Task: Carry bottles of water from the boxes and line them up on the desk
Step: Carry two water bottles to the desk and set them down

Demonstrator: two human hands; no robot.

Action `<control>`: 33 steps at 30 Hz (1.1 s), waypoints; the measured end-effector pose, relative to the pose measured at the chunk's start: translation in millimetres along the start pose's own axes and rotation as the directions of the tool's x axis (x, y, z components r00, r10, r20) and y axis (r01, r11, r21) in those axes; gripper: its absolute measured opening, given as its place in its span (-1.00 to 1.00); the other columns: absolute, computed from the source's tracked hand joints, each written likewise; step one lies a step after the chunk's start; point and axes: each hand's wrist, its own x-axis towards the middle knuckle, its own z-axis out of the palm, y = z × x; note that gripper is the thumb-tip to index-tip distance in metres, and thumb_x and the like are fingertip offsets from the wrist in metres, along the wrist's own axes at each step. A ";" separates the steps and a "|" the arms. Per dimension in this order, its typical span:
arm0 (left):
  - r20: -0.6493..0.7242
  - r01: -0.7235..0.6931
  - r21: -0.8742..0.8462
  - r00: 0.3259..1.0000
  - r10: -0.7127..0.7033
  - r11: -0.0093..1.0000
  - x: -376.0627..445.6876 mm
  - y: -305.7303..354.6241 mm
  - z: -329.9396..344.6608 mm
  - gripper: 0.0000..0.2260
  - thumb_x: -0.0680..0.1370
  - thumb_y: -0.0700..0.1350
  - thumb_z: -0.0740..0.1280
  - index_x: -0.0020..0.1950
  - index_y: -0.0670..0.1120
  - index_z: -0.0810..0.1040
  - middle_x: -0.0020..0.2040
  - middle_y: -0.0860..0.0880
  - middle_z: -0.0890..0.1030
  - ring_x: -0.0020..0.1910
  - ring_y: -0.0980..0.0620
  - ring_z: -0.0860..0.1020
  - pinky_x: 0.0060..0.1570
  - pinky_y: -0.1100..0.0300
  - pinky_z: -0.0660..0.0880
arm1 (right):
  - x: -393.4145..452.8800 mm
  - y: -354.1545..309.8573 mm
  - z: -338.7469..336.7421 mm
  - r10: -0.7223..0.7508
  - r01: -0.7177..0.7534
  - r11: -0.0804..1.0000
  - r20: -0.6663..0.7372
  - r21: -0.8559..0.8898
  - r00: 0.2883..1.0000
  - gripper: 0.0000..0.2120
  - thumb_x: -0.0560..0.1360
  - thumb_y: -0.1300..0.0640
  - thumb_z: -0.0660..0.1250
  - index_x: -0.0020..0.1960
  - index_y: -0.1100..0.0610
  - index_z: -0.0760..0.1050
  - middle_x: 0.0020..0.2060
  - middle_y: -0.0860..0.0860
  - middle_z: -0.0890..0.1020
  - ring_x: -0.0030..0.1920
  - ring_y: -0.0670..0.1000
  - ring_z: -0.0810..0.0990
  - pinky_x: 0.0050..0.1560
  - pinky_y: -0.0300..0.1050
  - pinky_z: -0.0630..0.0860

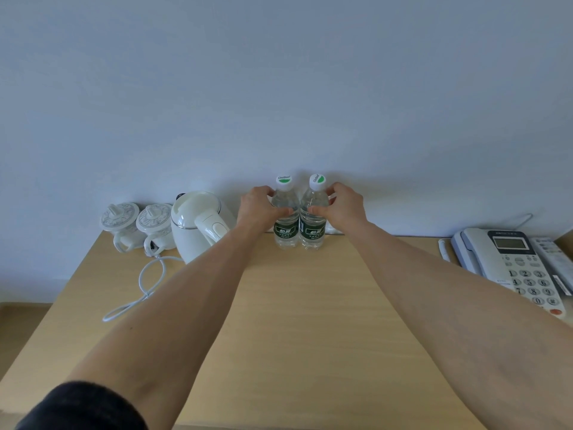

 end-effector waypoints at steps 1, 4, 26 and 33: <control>0.007 -0.002 0.005 1.000 0.002 1.000 0.0 0.4 -0.4 -0.46 0.38 0.03 0.60 0.29 -0.11 0.58 0.12 -0.13 0.64 0.13 -0.11 0.59 0.13 0.01 0.54 | -0.1 0.2 -0.3 0.000 0.000 1.000 0.004 -0.006 1.000 -0.51 0.32 0.04 0.62 0.13 0.14 0.50 0.05 0.06 0.59 -0.02 0.04 0.55 -0.04 -0.13 0.44; 0.021 -0.014 0.020 1.000 0.013 1.000 -1.0 1.5 -1.0 -0.47 0.40 0.02 0.59 0.31 -0.12 0.57 0.15 -0.14 0.64 0.17 -0.11 0.58 0.17 -0.02 0.53 | -1.3 0.8 -2.0 0.000 0.000 1.000 0.016 -0.025 1.000 -0.49 0.32 0.03 0.61 0.16 0.14 0.49 0.06 0.05 0.59 0.00 0.03 0.55 -0.03 -0.14 0.44; -0.059 -0.296 0.348 0.940 0.336 0.890 -13.1 87.7 -43.1 -0.60 0.65 0.06 0.24 0.45 -0.06 0.46 0.31 -0.10 0.56 0.31 -0.13 0.49 0.20 -0.01 0.45 | -16.8 -5.2 -81.2 -0.037 0.021 0.951 -0.048 -0.307 0.998 -0.60 0.65 -0.04 0.19 0.41 0.11 0.39 0.35 0.08 0.50 0.37 0.10 0.42 0.26 -0.04 0.41; 0.150 -0.520 0.434 0.847 0.510 0.736 -39.1 138.0 9.3 -0.61 0.67 0.06 0.18 0.43 -0.09 0.47 0.26 -0.13 0.55 0.29 -0.16 0.48 0.19 -0.05 0.44 | -56.4 27.6 -128.1 0.062 -0.107 0.905 -0.120 -0.412 0.991 -0.60 0.65 -0.05 0.15 0.43 0.07 0.36 0.28 0.09 0.54 0.32 0.12 0.44 0.16 -0.06 0.38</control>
